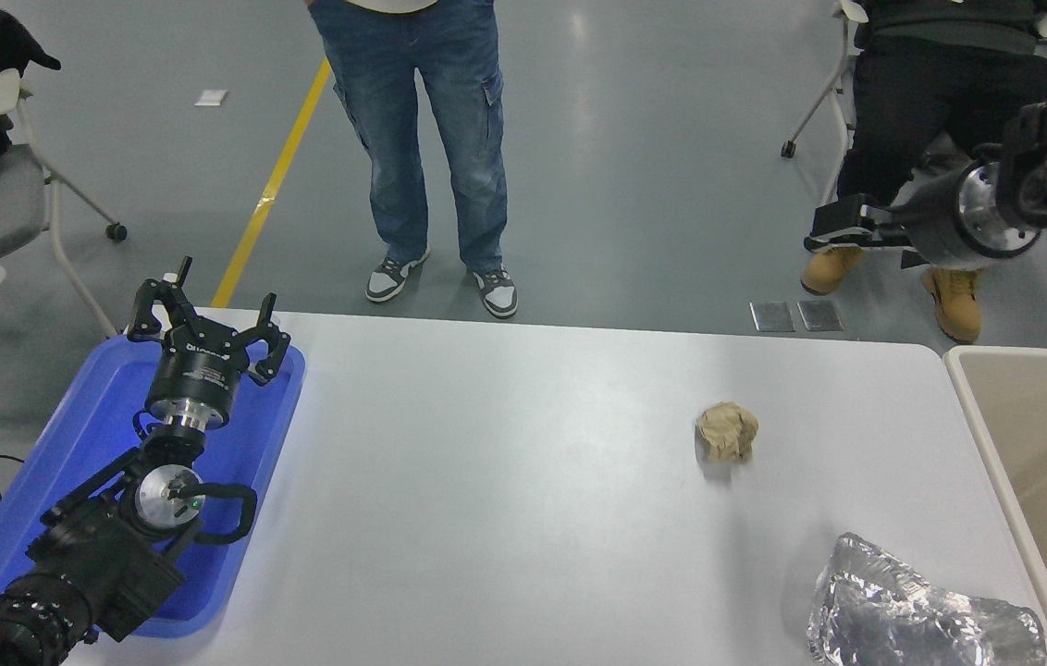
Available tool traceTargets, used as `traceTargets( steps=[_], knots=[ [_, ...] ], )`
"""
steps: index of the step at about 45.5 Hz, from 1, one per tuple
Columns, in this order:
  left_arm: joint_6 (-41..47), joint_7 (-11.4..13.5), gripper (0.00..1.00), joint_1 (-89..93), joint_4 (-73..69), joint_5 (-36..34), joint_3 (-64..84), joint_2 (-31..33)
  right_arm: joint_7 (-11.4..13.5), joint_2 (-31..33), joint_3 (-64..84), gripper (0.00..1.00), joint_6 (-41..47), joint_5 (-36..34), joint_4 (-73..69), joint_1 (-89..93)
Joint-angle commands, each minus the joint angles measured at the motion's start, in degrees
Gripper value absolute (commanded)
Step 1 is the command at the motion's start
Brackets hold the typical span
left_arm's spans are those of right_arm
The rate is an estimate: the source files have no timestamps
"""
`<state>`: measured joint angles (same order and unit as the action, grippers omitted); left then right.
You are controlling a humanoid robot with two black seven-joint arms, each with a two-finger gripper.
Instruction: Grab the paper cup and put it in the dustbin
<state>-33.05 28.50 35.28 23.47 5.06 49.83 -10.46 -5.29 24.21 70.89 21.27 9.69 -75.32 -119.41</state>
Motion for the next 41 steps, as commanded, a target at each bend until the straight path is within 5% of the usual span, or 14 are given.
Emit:
traceTargets(
  steps=[1, 18, 41],
  knots=[
    [0.0, -0.03, 1.0, 0.05, 0.0, 0.04, 0.0, 0.0, 0.01, -0.83, 0.57, 1.0, 6.32, 2.79, -7.12, -4.95],
    [0.0, -0.03, 1.0, -0.04, 0.0, -0.04, 0.0, 0.0, 0.01, -1.44, -0.14, 1.0, 15.81, 3.23, -12.13, -10.4],
    [0.0, -0.03, 1.0, -0.04, 0.0, 0.04, 0.0, 0.0, 0.01, -4.08, -0.75, 1.0, 17.13, 3.06, -12.22, -10.75]
  ],
)
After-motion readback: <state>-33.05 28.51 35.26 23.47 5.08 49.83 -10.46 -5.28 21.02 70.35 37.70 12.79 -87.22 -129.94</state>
